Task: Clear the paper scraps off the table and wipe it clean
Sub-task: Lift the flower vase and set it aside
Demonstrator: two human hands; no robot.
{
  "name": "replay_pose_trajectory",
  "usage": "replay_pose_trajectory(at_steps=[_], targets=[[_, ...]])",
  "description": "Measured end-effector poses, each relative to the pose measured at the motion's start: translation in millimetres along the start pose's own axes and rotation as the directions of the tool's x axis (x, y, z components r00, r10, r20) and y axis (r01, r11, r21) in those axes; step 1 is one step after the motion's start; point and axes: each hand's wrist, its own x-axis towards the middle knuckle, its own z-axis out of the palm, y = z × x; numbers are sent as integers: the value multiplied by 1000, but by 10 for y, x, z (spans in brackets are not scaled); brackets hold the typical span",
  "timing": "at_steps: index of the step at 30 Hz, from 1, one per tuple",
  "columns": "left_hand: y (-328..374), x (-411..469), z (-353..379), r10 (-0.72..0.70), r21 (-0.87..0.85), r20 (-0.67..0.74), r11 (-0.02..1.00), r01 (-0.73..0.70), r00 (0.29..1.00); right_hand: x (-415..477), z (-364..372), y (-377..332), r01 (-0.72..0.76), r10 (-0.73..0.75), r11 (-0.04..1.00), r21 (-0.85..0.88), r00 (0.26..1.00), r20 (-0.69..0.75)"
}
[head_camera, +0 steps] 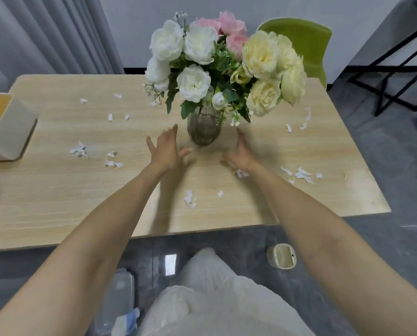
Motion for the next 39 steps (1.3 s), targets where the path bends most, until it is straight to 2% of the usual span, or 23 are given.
replay_pose_trajectory(at_steps=[3, 7, 9, 11, 12, 15, 21, 24, 30, 33, 39], targets=[[-4, 197, 151, 60, -36, -17, 997, -61, 998, 221, 138, -29, 31, -30, 996, 82, 999, -18], [-15, 457, 272, 140, -225, -46, 963, -147, 989, 540, 263, -9, 127, -125, 987, 102, 992, -22], [-43, 570, 308, 256, -383, 7, 894, -234, 967, 680, 308, 39, 151, -153, 975, 166, 988, -3], [-62, 616, 311, 310, -556, 61, 800, -226, 949, 753, 356, 53, 166, -174, 956, 241, 985, 12], [-69, 636, 300, 313, -583, 68, 783, -217, 947, 760, 377, 39, 168, -178, 949, 268, 984, 15], [-74, 683, 281, 316, -577, 57, 785, -227, 947, 763, 416, -1, 197, -198, 934, 297, 980, -28], [-82, 638, 151, 305, -585, 112, 790, -185, 946, 702, 348, -108, 212, -221, 907, 365, 975, -18], [-68, 562, -79, 312, -588, 116, 787, -188, 943, 613, 283, -318, 219, -231, 915, 338, 973, -5], [51, 397, -792, 211, -601, 111, 793, -103, 971, 510, -17, -1003, 197, -230, 926, 322, 971, 65], [46, 361, -1197, 131, -605, 87, 794, -52, 988, 569, -139, -1362, 229, -282, 912, 340, 952, 116], [-207, 295, -1942, 49, -572, -14, 819, -48, 999, 725, -55, -2160, 300, -387, 880, 368, 902, 189]])
